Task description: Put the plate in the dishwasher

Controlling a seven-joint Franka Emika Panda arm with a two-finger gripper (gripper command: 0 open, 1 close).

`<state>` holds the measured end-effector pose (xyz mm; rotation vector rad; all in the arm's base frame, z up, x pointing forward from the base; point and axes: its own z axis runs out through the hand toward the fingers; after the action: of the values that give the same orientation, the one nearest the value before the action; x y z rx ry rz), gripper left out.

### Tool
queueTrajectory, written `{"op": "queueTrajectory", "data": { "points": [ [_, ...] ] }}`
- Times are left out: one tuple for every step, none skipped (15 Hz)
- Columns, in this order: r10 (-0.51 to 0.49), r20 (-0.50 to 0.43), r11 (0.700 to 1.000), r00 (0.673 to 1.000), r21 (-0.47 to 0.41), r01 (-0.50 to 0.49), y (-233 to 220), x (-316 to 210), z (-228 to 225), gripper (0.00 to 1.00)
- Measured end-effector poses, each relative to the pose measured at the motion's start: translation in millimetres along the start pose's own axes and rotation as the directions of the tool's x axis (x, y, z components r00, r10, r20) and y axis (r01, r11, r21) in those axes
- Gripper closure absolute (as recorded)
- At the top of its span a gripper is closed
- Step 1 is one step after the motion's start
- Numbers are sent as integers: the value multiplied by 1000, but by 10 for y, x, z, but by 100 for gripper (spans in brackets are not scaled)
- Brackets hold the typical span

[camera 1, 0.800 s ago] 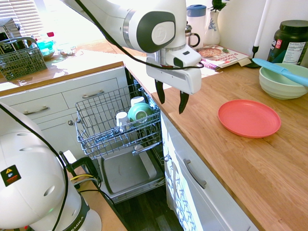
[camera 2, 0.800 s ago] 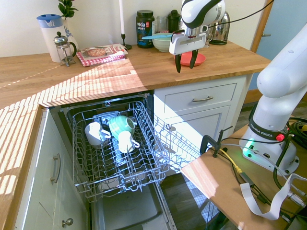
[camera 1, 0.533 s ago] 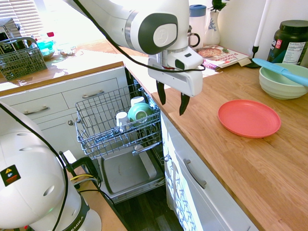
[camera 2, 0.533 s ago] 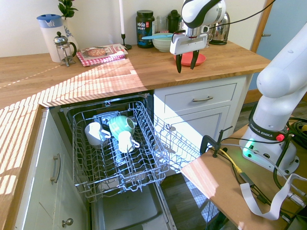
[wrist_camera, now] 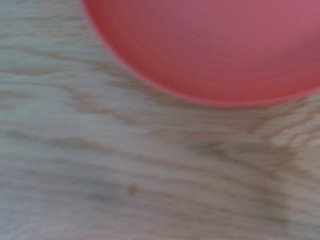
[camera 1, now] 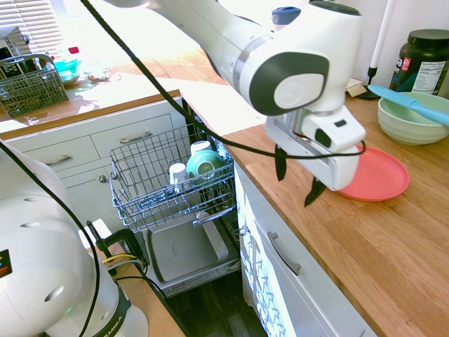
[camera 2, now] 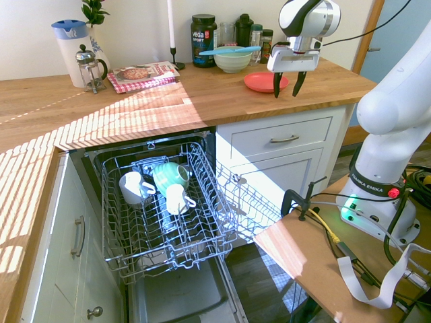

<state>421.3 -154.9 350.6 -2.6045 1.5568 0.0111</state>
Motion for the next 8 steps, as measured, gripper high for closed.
{"op": "queueTrajectory", "data": {
  "points": [
    [39, 6, 999, 999, 23, -39, 95, 203, -27, 0],
    [71, 13, 996, 997, 52, -72, 186, 409, -60, 0],
    [101, 21, 991, 995, 83, -102, 266, 601, -89, 0],
    [128, 28, 985, 991, 114, -131, 324, 789, -111, 0],
    [151, 39, 978, 988, 140, -155, 343, 945, -102, 0],
    [169, 53, 970, 984, 169, -176, 336, 1066, -82, 0],
    [179, 68, 961, 981, 201, -189, 313, 1171, -47, 0],
    [181, 84, 953, 980, 230, -195, 286, 1252, -16, 0]
  ]
}}
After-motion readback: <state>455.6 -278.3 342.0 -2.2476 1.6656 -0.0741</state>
